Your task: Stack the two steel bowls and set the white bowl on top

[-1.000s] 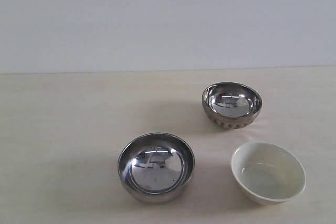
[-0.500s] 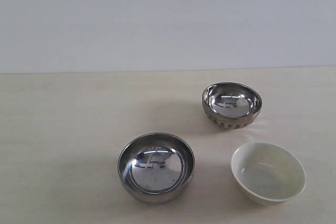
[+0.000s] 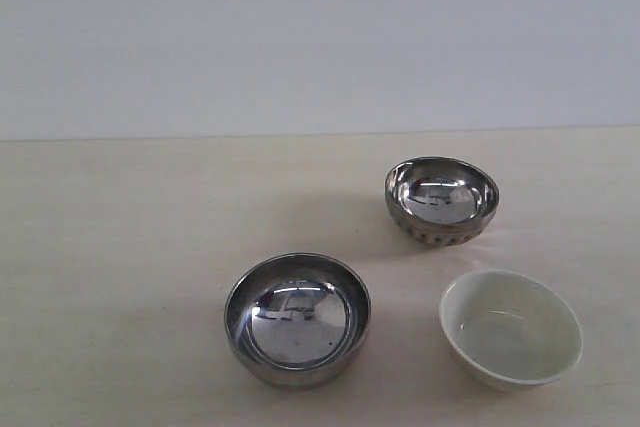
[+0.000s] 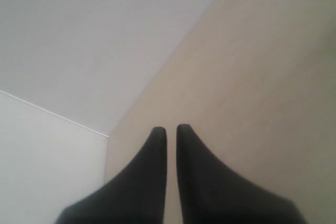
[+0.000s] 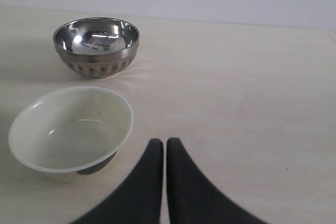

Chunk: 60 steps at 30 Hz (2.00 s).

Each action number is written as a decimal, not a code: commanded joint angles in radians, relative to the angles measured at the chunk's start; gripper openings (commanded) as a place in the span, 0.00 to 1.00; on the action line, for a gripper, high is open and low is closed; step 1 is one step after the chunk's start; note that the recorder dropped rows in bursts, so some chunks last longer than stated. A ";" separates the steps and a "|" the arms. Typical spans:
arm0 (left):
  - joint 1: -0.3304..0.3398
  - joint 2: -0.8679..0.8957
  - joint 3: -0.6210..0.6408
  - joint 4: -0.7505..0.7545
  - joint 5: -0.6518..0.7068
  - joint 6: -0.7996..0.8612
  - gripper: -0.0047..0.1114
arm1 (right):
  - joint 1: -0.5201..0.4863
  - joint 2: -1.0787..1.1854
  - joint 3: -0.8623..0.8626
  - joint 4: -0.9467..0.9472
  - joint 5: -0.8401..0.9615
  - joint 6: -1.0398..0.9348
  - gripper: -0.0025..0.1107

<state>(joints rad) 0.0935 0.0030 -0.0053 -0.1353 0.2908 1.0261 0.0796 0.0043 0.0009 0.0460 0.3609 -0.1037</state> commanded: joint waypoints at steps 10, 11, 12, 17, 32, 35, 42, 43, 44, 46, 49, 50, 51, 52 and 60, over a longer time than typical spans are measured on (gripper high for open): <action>0.004 -0.003 0.005 -0.008 -0.040 -0.001 0.07 | 0.000 -0.004 -0.001 -0.005 -0.005 -0.003 0.02; 0.004 -0.003 0.005 -0.008 -0.053 -0.001 0.07 | 0.000 -0.004 -0.001 -0.005 -0.005 -0.003 0.02; 0.004 -0.003 0.005 -0.006 -0.073 -0.001 0.07 | 0.000 -0.004 -0.001 -0.005 -0.005 -0.003 0.02; 0.004 -0.003 0.005 0.080 -0.234 -0.001 0.07 | 0.000 -0.004 -0.001 -0.005 -0.005 -0.003 0.02; 0.004 -0.003 0.005 0.200 -0.349 -0.001 0.07 | 0.000 -0.004 -0.001 -0.005 -0.005 -0.003 0.02; 0.004 -0.003 0.005 0.200 -0.347 -0.001 0.07 | 0.000 -0.004 -0.001 -0.005 -0.005 -0.003 0.02; 0.004 -0.003 0.005 0.200 -0.342 -0.001 0.07 | 0.000 -0.004 -0.001 -0.005 -0.005 -0.003 0.02; 0.004 -0.003 0.005 0.200 -0.337 -0.001 0.07 | 0.000 -0.004 -0.001 -0.005 -0.005 -0.003 0.02; 0.004 -0.003 0.005 0.200 -0.324 -0.001 0.07 | 0.000 -0.004 -0.001 -0.005 -0.005 -0.003 0.02; 0.004 -0.003 0.005 0.200 -0.291 -0.008 0.07 | 0.000 -0.004 -0.001 -0.005 -0.005 -0.003 0.02; 0.004 -0.003 0.005 0.195 -0.291 -0.190 0.07 | 0.000 -0.004 -0.001 -0.005 -0.005 -0.003 0.02; 0.004 -0.003 0.005 0.195 -0.291 -0.272 0.07 | 0.000 -0.004 -0.001 -0.005 -0.005 -0.003 0.02; 0.004 -0.003 0.005 0.195 -0.291 -0.365 0.07 | 0.000 -0.004 -0.001 -0.005 -0.005 -0.003 0.02; 0.004 -0.003 0.005 0.195 -0.291 -0.511 0.07 | 0.000 -0.004 -0.001 -0.005 -0.005 -0.003 0.02; 0.004 -0.003 0.005 0.195 -0.166 -1.039 0.07 | 0.000 -0.004 -0.001 -0.005 -0.005 -0.003 0.02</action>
<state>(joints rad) 0.0935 0.0030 -0.0036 0.0671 0.0665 0.0957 0.0796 0.0043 0.0009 0.0460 0.3609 -0.1037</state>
